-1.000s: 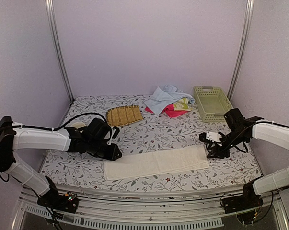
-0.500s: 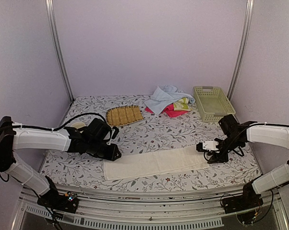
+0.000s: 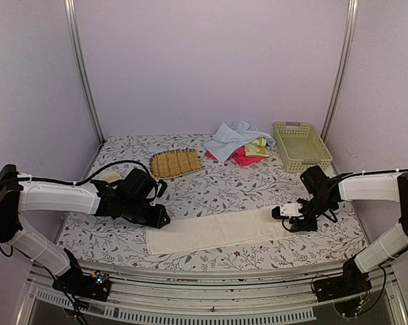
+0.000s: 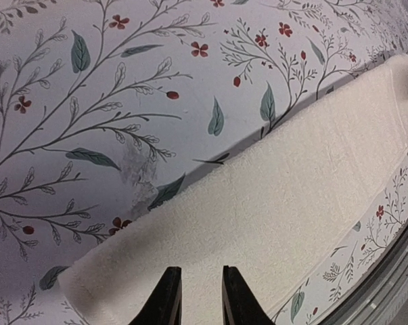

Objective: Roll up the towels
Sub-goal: Adjust the towel at the center of the board.

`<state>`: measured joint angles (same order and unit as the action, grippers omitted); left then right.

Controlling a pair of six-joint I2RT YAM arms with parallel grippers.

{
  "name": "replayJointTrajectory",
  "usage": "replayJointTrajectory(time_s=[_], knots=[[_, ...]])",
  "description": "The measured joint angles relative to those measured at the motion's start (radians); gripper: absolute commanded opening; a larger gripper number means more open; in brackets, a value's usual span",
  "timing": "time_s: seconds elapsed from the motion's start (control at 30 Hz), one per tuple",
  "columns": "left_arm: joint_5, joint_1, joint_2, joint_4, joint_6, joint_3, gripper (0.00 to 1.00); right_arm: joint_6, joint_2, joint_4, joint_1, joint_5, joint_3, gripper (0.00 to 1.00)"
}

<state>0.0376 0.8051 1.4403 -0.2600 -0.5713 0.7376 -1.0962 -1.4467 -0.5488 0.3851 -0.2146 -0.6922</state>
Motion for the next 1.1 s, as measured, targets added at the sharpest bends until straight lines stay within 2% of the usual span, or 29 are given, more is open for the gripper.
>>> replayJointTrajectory(time_s=[0.13,0.27,0.8,1.1], knots=[[-0.002,0.0,0.0,-0.002,0.0,-0.005,0.22,0.011,-0.01,0.019,0.001,0.014,0.0,0.12],[-0.002,0.0,0.0,-0.002,0.0,-0.006,0.22,0.033,-0.013,0.027,0.001,0.022,-0.003,0.04],[-0.035,0.0,-0.03,-0.019,-0.006,-0.026,0.23,0.064,0.125,-0.099,0.025,0.021,-0.016,0.03],[-0.079,-0.001,-0.129,-0.096,-0.067,-0.054,0.26,0.065,0.143,-0.18,0.08,0.022,0.009,0.04]])
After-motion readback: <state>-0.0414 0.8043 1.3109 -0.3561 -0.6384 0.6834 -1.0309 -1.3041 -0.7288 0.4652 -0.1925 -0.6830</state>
